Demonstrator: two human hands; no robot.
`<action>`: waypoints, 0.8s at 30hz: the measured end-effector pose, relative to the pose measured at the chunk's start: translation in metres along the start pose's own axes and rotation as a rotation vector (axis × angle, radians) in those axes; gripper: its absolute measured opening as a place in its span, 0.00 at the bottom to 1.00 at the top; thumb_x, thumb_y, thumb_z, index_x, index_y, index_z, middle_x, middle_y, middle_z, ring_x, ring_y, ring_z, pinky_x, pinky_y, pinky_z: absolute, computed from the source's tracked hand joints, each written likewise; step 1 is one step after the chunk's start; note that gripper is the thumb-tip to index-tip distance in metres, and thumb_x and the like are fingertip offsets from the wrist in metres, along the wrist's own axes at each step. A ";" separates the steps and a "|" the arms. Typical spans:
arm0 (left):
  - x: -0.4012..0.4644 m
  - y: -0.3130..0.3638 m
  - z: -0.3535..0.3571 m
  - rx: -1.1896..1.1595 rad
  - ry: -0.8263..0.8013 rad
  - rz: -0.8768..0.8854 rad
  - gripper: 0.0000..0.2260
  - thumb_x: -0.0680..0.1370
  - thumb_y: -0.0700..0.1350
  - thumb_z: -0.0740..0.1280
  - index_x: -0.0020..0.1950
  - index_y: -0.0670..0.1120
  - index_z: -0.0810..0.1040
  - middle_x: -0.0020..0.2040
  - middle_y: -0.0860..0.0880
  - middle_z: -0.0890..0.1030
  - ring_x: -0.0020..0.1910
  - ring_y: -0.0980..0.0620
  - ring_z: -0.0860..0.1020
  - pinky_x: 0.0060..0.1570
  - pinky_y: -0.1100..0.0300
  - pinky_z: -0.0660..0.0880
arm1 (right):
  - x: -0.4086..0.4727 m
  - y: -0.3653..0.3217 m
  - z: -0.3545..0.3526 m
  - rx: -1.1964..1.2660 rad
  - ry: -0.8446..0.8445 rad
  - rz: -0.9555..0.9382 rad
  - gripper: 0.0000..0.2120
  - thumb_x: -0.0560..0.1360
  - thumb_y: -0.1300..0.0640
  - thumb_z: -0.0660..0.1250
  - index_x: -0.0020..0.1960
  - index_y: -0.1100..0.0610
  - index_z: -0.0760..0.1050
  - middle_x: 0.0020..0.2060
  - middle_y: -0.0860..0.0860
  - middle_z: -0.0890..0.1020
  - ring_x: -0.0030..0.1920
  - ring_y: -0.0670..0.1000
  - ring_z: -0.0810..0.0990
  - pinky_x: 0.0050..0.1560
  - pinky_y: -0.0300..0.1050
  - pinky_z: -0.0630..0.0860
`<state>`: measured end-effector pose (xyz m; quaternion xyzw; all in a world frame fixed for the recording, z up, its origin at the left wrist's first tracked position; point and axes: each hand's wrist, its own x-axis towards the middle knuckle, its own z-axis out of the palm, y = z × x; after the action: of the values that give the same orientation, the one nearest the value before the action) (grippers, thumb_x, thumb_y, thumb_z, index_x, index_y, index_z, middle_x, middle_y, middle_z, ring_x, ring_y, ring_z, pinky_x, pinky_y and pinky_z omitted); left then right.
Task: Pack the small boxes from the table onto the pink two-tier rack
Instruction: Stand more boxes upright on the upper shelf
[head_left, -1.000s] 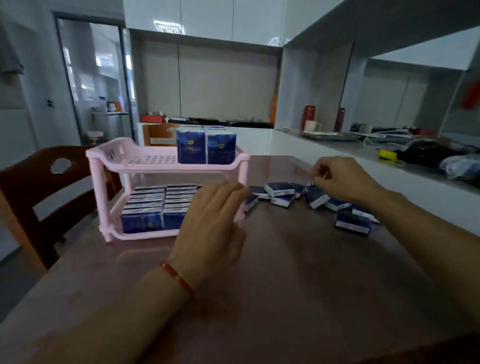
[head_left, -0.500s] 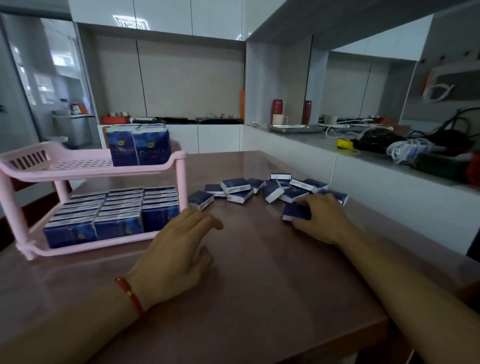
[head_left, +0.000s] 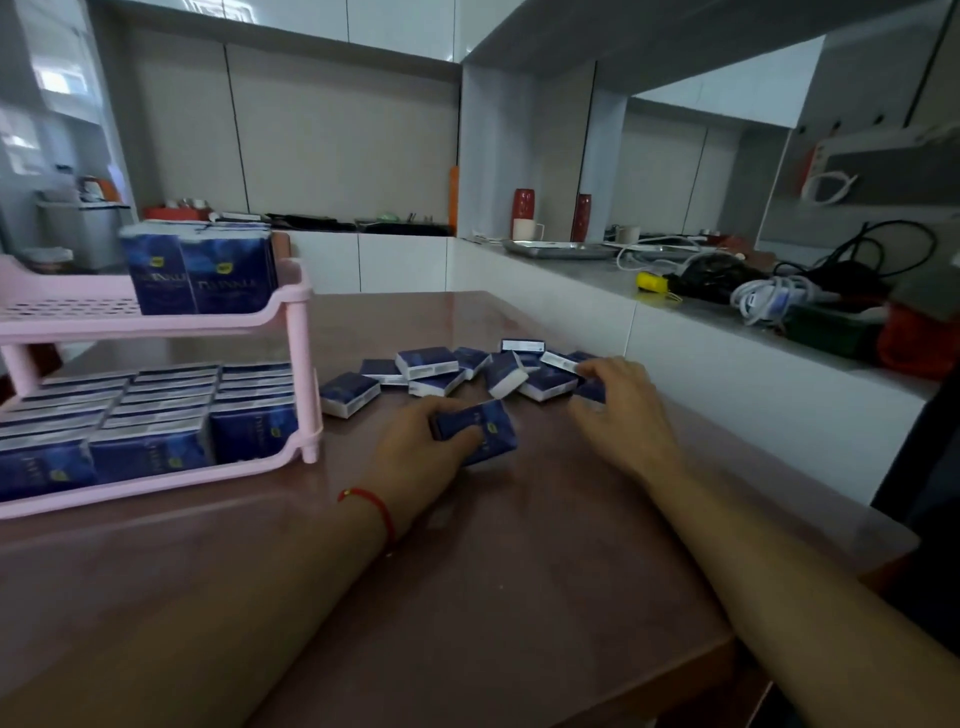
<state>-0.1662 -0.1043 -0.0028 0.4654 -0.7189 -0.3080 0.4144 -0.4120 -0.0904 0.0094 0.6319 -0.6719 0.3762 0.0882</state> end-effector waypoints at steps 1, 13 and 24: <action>0.001 -0.003 0.000 -0.056 0.021 -0.008 0.09 0.76 0.45 0.72 0.56 0.49 0.81 0.48 0.49 0.84 0.44 0.54 0.81 0.38 0.69 0.71 | 0.005 0.010 0.000 -0.162 -0.031 0.122 0.21 0.76 0.51 0.67 0.67 0.54 0.75 0.64 0.54 0.76 0.67 0.57 0.70 0.63 0.52 0.69; -0.012 -0.004 -0.009 -0.138 0.189 0.014 0.14 0.76 0.42 0.70 0.60 0.52 0.78 0.47 0.60 0.80 0.45 0.58 0.80 0.47 0.63 0.80 | -0.009 -0.008 -0.006 0.196 -0.007 0.064 0.17 0.68 0.48 0.77 0.52 0.49 0.74 0.47 0.46 0.82 0.47 0.47 0.79 0.46 0.45 0.76; -0.012 -0.005 -0.024 -0.030 -0.055 0.020 0.26 0.66 0.54 0.75 0.63 0.60 0.77 0.55 0.56 0.83 0.52 0.57 0.82 0.56 0.50 0.81 | -0.035 -0.077 0.005 0.226 -0.197 -0.538 0.31 0.67 0.51 0.79 0.66 0.55 0.71 0.60 0.51 0.75 0.58 0.51 0.75 0.59 0.47 0.75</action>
<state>-0.1400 -0.0961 0.0003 0.4431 -0.7299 -0.3273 0.4047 -0.3331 -0.0597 0.0161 0.8264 -0.4396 0.3486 0.0486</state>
